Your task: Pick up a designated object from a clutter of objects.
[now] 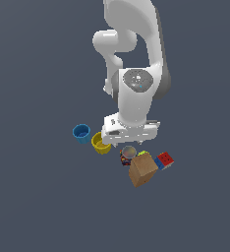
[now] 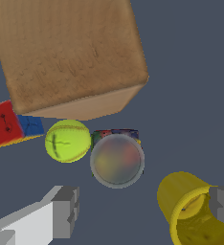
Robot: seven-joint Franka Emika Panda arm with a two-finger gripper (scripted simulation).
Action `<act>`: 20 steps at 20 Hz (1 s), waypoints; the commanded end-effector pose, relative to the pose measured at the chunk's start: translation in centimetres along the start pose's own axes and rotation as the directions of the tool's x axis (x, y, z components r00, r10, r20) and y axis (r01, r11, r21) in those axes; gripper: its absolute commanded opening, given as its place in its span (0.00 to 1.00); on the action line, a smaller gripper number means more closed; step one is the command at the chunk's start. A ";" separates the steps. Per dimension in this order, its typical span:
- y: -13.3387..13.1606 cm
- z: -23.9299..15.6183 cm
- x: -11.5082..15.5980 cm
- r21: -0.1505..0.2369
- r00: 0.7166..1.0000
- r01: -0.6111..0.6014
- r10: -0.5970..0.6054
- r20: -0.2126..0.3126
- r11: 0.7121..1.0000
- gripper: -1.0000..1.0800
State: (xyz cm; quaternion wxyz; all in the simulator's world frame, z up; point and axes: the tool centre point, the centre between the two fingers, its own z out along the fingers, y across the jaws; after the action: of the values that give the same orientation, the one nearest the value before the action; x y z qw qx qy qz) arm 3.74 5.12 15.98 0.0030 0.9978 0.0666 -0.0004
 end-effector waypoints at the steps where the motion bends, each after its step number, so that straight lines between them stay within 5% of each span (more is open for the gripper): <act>1: -0.5 1.9 0.1 0.002 1.000 0.009 -0.009 -0.002 1.000 0.96; 20: -1.3 7.2 0.0 0.006 1.000 0.024 -0.024 0.000 1.000 0.96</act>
State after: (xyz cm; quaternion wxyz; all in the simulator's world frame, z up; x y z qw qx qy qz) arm 3.59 6.41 9.43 0.0001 0.9969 0.0783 0.0000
